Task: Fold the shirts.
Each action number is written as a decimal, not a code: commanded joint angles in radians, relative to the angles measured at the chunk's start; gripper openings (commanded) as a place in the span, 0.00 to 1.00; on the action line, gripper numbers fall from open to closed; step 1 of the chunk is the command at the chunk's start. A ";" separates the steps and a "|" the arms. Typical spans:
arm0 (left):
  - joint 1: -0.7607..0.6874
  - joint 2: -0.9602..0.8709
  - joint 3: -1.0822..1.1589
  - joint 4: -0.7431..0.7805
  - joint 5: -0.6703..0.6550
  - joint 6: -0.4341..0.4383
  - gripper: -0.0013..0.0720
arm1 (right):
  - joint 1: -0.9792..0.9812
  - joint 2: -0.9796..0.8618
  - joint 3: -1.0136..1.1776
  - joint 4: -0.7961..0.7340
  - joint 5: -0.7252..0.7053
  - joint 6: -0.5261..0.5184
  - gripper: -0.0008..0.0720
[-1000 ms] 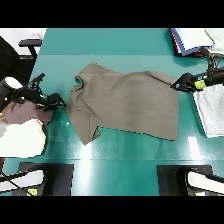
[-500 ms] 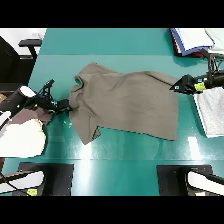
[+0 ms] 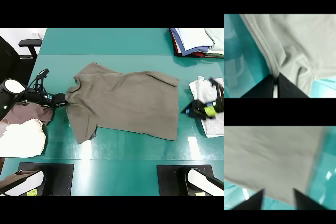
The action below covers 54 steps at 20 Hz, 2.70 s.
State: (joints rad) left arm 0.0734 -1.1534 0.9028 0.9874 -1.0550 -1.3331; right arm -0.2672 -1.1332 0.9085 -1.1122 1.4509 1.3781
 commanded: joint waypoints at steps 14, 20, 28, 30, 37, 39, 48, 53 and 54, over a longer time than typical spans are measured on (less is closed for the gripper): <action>-0.001 0.049 0.002 0.002 -0.049 0.005 0.06 | -0.012 0.080 -0.446 0.100 -0.214 0.000 0.39; -0.001 0.122 0.043 0.012 -0.063 0.004 0.06 | 0.137 0.124 -0.329 0.091 -0.211 -0.001 0.03; -0.001 0.332 0.679 0.000 -0.080 -0.055 0.06 | 0.083 0.324 0.499 0.090 -0.151 0.000 0.03; -0.001 0.336 0.882 0.000 -0.081 -0.070 0.06 | 0.044 0.324 0.715 0.091 -0.126 0.000 0.03; -0.001 0.336 1.267 0.001 -0.021 -0.135 0.05 | -0.116 0.184 1.294 0.091 0.063 0.081 0.03; -0.001 0.333 1.246 0.026 -0.024 -0.161 0.05 | -0.118 0.155 1.304 0.092 0.099 0.098 0.03; -0.001 0.058 0.784 0.029 -0.244 -0.157 0.06 | 0.165 -0.118 0.869 -0.173 0.104 0.116 0.03; -0.001 -0.265 0.658 0.025 -0.172 -0.123 0.06 | 0.237 -0.435 0.798 -0.170 0.056 0.117 0.03; -0.001 -0.329 0.659 0.008 -0.130 -0.088 0.06 | 0.243 -0.494 0.822 -0.168 0.031 0.116 0.03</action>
State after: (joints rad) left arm 0.0719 -1.3209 1.6081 1.0172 -1.2407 -1.4631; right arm -0.0624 -1.4666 1.7378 -1.2602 1.5249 1.4918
